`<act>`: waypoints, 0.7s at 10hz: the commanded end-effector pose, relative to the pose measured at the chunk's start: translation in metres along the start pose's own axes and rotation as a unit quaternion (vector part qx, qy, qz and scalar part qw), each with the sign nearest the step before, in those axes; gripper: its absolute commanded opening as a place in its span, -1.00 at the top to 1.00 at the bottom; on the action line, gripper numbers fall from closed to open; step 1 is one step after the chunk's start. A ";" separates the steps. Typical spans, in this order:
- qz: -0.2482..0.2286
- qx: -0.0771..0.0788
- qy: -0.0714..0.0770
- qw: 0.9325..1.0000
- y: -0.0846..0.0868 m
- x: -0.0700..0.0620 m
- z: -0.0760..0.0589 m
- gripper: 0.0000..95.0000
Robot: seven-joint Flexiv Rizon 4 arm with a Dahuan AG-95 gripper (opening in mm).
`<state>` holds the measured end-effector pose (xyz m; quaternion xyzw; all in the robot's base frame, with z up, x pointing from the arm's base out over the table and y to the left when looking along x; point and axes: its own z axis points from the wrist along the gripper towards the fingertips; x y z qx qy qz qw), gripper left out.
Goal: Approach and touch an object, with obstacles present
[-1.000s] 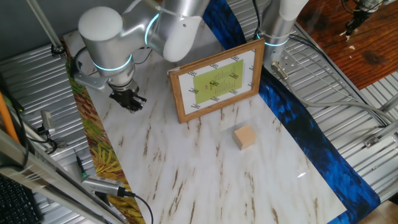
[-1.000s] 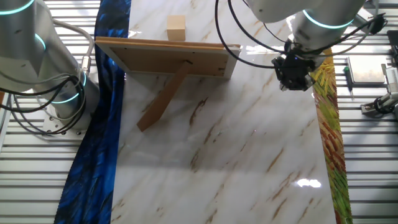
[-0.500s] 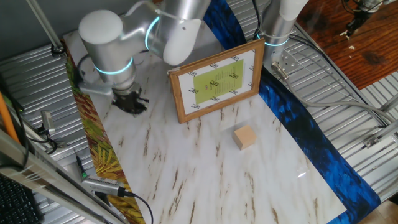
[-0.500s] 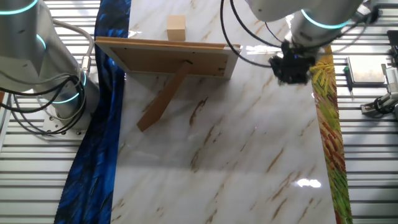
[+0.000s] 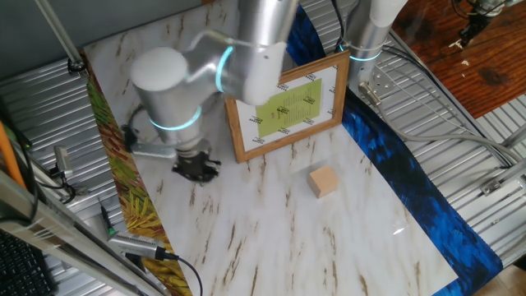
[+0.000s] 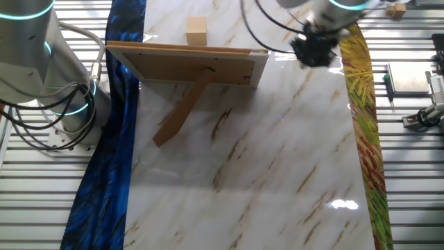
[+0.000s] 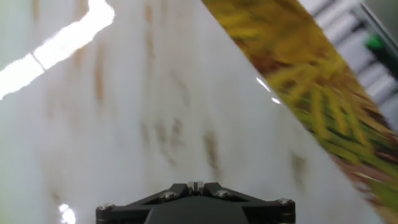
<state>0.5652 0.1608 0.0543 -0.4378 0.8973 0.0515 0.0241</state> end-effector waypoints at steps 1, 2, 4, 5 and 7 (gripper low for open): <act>0.105 0.031 0.026 0.994 0.020 -0.003 0.010 1.00; 0.083 0.048 0.041 0.995 0.020 -0.003 0.010 1.00; 0.046 0.054 0.047 0.996 0.020 -0.003 0.010 1.00; 0.013 0.050 0.050 0.997 0.020 -0.003 0.010 1.00; -0.015 0.046 0.048 0.998 0.020 -0.003 0.010 1.00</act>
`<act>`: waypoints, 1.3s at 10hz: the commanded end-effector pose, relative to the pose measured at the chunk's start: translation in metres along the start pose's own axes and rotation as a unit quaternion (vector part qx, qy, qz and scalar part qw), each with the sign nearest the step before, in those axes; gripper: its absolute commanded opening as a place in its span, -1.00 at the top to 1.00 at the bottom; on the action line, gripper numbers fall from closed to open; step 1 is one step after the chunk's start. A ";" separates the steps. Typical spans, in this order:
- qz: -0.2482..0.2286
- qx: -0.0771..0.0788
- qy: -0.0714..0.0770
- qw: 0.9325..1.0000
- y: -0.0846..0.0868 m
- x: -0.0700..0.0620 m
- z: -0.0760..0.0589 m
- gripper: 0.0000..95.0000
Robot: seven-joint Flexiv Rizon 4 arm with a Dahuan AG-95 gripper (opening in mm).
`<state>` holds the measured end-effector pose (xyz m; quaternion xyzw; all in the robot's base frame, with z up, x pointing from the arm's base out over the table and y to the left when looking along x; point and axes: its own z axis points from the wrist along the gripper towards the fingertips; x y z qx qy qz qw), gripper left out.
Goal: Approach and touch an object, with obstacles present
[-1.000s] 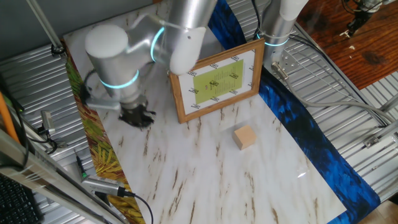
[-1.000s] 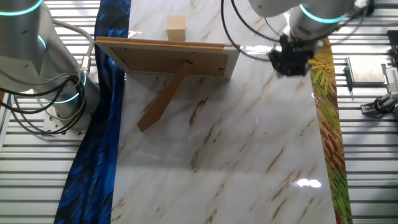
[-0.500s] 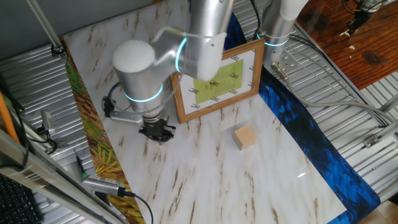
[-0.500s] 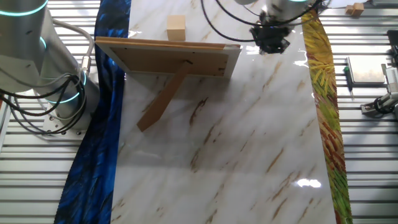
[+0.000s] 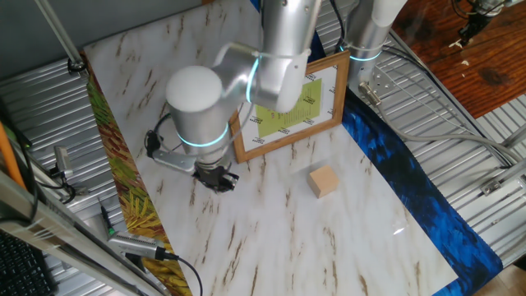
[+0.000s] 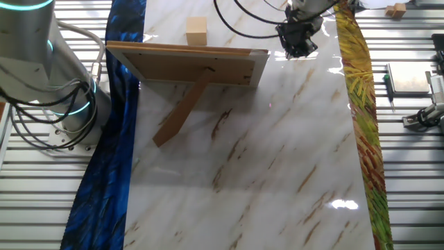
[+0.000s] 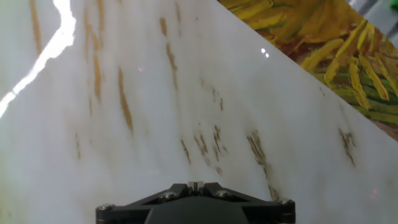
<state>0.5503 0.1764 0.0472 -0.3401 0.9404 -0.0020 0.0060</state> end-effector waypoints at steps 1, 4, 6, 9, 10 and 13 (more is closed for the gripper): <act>-0.132 0.001 0.002 0.991 -0.001 0.000 0.001 1.00; -0.094 -0.008 -0.003 0.996 0.059 0.005 0.006 1.00; -0.065 -0.008 -0.002 0.998 0.097 0.012 0.009 1.00; -0.043 -0.009 -0.003 0.999 0.125 0.019 0.014 1.00; -0.036 -0.004 -0.003 0.999 0.127 0.019 0.014 1.00; -0.072 0.001 -0.009 0.997 0.127 0.019 0.014 1.00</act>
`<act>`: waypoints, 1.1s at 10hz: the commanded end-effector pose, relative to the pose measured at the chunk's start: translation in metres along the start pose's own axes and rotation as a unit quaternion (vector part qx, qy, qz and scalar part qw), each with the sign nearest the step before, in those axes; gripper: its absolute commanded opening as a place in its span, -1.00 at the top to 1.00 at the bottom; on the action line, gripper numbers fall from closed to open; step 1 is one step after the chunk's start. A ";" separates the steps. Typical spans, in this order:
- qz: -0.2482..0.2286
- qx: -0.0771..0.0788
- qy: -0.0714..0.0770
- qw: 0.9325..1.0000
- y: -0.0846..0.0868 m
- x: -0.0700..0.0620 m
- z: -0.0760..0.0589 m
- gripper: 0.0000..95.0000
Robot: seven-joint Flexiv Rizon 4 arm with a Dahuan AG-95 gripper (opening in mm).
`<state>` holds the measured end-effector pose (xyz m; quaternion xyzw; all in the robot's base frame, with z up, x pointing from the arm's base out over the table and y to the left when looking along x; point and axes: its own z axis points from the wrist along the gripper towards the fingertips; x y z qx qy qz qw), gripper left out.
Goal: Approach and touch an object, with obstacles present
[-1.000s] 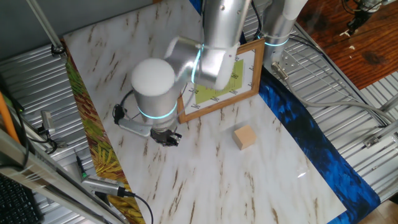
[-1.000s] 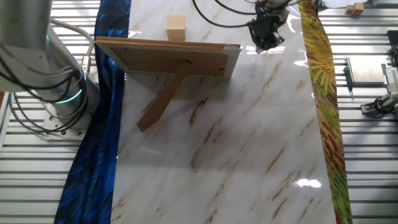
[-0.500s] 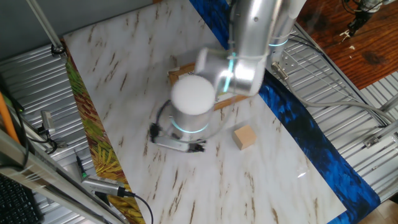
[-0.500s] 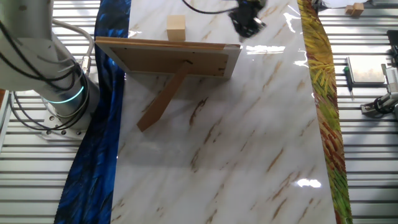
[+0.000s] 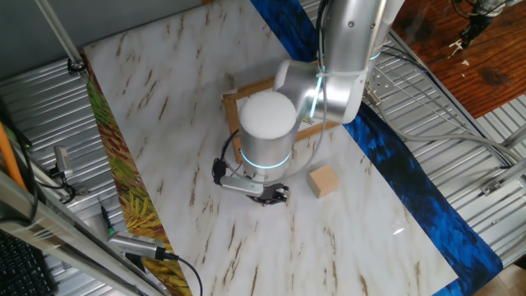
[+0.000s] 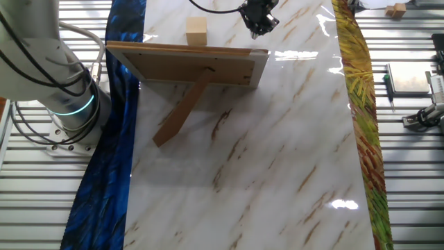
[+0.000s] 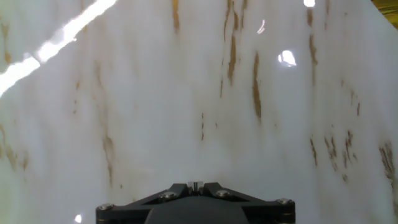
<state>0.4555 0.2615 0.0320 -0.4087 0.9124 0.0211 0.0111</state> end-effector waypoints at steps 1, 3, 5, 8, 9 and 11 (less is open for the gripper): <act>-0.012 0.020 0.007 1.000 0.001 0.000 0.000 1.00; -0.020 0.013 0.009 1.000 0.001 0.000 0.000 1.00; -0.018 -0.001 0.004 1.000 0.021 0.008 0.002 1.00; -0.005 -0.004 0.001 1.000 0.064 0.035 0.008 1.00; -0.002 -0.004 0.001 1.000 0.072 0.043 0.010 1.00; 0.004 -0.005 0.000 1.000 0.084 0.053 0.013 1.00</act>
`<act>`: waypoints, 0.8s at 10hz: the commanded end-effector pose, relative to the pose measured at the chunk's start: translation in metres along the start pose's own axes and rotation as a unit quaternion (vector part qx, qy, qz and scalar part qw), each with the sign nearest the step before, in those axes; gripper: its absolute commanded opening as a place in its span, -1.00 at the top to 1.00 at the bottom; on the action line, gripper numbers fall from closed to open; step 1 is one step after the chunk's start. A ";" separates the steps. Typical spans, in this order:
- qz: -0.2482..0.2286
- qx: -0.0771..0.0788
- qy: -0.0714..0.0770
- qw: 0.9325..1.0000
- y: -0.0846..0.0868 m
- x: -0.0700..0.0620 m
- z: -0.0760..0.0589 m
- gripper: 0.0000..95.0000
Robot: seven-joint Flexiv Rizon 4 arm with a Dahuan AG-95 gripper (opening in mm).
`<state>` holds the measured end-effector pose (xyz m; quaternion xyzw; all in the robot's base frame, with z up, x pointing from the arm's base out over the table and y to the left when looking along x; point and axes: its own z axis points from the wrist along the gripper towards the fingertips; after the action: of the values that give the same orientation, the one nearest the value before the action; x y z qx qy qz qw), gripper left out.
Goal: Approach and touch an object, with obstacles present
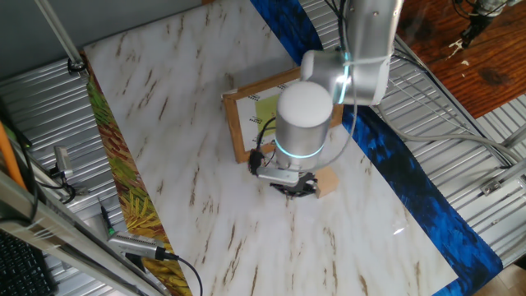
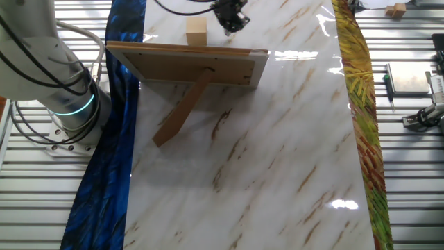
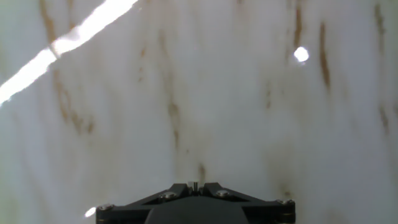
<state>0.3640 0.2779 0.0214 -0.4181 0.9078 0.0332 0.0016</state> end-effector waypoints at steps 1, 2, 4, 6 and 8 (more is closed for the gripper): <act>0.017 0.011 -0.004 1.000 0.011 0.008 0.003 1.00; 0.020 0.010 -0.004 1.000 0.018 0.012 0.003 1.00; 0.021 0.010 -0.005 1.000 0.026 0.017 0.003 1.00; 0.022 0.009 -0.006 1.000 0.030 0.019 0.004 1.00; 0.023 0.010 -0.005 1.000 0.030 0.019 0.004 1.00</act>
<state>0.3286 0.2837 0.0186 -0.3972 0.9173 0.0266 0.0080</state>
